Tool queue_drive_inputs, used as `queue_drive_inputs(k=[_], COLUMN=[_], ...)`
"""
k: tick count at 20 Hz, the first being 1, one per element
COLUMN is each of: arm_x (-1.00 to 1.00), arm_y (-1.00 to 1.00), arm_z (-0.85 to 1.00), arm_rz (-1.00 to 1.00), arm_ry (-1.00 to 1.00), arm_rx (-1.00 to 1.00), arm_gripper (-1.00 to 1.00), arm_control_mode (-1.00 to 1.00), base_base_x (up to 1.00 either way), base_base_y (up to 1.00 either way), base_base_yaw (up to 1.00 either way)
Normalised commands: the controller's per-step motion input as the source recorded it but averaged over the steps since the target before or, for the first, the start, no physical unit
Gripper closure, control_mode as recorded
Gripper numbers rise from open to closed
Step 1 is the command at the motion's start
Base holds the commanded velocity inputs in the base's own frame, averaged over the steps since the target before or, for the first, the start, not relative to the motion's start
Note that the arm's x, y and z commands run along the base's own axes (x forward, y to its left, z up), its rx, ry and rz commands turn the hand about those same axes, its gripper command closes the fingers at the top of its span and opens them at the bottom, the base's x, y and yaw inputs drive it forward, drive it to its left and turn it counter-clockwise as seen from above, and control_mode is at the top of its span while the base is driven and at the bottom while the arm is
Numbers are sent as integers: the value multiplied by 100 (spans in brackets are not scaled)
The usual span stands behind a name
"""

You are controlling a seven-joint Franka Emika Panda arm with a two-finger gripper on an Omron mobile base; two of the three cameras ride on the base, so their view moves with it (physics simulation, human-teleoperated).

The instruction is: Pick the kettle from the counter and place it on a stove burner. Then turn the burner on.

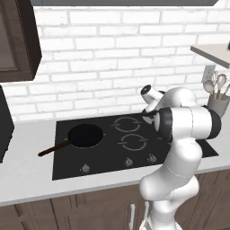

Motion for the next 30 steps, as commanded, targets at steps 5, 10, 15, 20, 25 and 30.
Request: queue_drive_inputs(k=[5,10,15,20,25,30], arm_x=[-1,-15,-18,-4,0,0], arm_y=[-10,-22,-9,0,0,-12], arm_z=[-13,-10,0,0,0,0], arm_rz=[0,0,0,0,0,1], arm_ry=[0,0,-2,-3,-3,0], arm_rx=[0,0,0,0,0,0], arm_gripper=[-100,-100,-100,-100,-100,-100], arm_control_mode=[-100,-100,-100,-100,-100,-100], base_base_x=[0,0,0,0,0,0], base_base_y=[0,0,0,0,0,0], base_base_yaw=[0,0,0,0,0,0])
